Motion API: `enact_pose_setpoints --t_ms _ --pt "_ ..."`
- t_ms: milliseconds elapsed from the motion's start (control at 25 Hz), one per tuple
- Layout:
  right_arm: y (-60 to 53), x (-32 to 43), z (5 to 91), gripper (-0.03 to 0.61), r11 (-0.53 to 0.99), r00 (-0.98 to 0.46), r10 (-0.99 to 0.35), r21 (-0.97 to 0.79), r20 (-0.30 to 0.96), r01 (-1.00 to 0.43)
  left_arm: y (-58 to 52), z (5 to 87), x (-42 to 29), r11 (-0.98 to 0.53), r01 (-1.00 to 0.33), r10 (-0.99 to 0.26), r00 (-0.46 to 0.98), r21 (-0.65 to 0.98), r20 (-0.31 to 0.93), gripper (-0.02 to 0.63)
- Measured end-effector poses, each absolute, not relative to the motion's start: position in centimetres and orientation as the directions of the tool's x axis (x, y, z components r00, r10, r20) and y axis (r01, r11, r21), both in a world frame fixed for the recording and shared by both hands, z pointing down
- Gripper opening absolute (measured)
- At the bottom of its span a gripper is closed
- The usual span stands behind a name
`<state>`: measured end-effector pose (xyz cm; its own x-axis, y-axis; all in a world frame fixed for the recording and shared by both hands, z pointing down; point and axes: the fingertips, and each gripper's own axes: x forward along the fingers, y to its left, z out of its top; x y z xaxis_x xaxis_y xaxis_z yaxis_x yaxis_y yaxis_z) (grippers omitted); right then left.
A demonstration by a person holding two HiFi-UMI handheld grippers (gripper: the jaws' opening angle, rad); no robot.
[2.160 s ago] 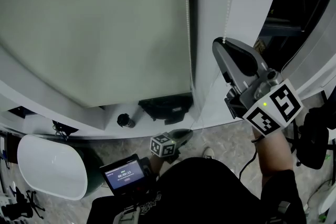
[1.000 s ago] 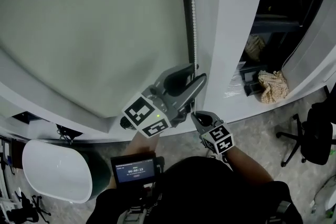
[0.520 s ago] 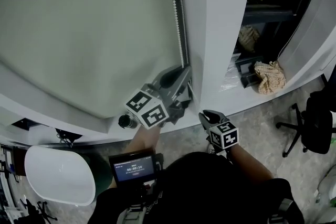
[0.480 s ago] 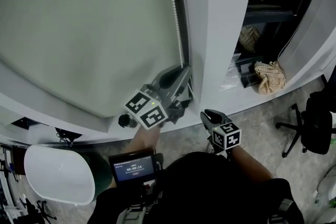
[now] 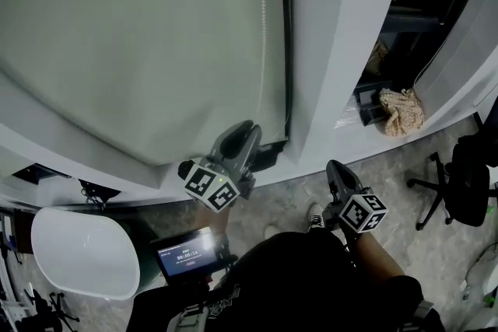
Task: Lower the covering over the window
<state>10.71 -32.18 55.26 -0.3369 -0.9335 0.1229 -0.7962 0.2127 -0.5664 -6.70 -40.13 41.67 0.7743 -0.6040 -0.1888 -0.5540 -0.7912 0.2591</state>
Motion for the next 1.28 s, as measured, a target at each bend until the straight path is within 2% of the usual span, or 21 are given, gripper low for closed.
enact_pose_setpoints --t_ms 80,120,240,440,680,880,1280 --pt "-30.8 9.5 55.3 0.008 0.228 -0.362 -0.923 -0.569 0.132 -0.790 -38.4 45.9 -7.8 -0.783 -0.553 -0.602 0.789 0.284 -0.122 0.047" --pt "-29.9 8.7 55.5 0.008 0.238 -0.379 -0.914 -0.571 0.141 -0.786 -37.1 48.1 -8.0 -0.787 -0.539 -0.584 0.807 0.301 -0.083 0.000" --pt "-27.5 6.1 55.8 0.008 0.293 -0.450 -0.878 -0.560 0.164 -0.775 -31.6 53.0 -7.1 -0.803 -0.459 -0.488 0.873 0.382 0.022 0.000" --pt "-24.8 1.8 54.3 0.008 0.473 -0.604 -0.786 -0.498 0.135 -0.727 -22.4 56.5 -4.6 -0.811 -0.355 -0.347 0.932 0.465 0.106 0.000" --pt "-18.2 -0.3 53.5 0.008 0.610 -0.725 -0.681 -0.467 0.105 -0.640 -14.0 56.1 -2.7 -0.789 -0.361 -0.358 0.928 0.497 0.105 0.000" --pt "-9.9 0.7 52.9 0.008 0.645 -0.764 -0.640 -0.486 0.079 -0.590 -6.7 54.0 -0.7 -0.718 -0.351 -0.420 0.907 0.601 0.028 0.000" --pt "1.2 -2.2 52.7 0.008 0.695 -0.831 -0.555 -0.522 0.047 -0.494 4.5 54.3 -2.4 -0.673 -0.448 -0.501 0.862 0.589 0.083 0.000"
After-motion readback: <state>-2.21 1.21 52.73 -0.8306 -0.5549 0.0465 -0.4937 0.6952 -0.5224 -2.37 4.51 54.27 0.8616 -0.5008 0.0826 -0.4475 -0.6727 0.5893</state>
